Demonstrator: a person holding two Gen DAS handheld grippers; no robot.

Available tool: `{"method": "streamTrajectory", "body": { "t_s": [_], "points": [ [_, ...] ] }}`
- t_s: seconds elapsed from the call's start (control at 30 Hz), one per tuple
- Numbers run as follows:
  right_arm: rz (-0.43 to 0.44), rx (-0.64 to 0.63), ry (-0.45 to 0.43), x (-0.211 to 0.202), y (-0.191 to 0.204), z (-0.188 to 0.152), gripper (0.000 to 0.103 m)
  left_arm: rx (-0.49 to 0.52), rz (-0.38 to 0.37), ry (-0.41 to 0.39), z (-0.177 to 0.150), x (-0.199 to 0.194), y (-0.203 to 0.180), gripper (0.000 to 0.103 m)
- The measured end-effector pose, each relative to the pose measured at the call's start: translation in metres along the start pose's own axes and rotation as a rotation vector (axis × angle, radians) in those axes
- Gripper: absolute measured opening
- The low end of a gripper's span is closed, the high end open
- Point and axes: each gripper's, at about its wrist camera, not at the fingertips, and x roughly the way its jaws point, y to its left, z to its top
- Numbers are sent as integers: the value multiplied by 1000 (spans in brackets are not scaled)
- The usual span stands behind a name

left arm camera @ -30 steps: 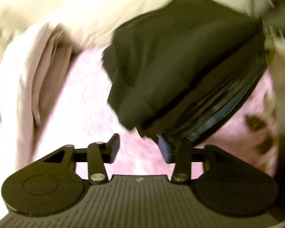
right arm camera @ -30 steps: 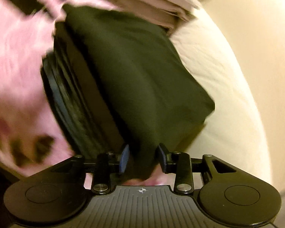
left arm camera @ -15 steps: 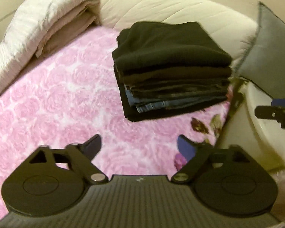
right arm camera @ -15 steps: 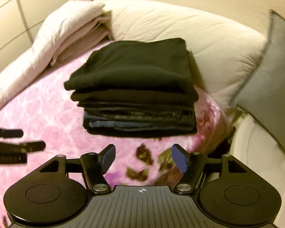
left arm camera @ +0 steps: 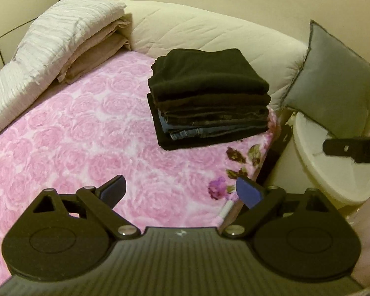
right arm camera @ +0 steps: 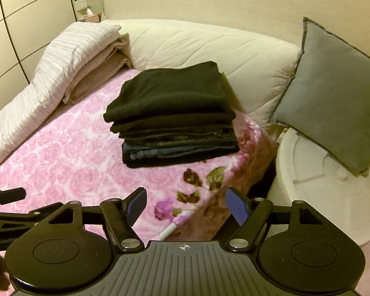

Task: Fold clothes

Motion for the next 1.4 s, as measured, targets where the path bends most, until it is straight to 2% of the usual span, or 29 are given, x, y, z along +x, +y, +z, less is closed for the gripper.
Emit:
{"method": "streamTrajectory", "body": {
  "t_s": [0.3,0.63,0.77,1.4],
  "points": [
    [45,-63,-17,-16,-21,11,74,-78,57,-36,14,-22,-41,93],
    [89,-117,-15,-13,-52,13,74,-141,130,-11,-2,-26,-77,91],
    [101,-113,-5,-13,-58,12,74,-119,146,-5,-1,-27,-82,91],
    [114,-101,17,-2,-56,21,74,-160,173,6,11,-15,-76,92]
  ]
}}
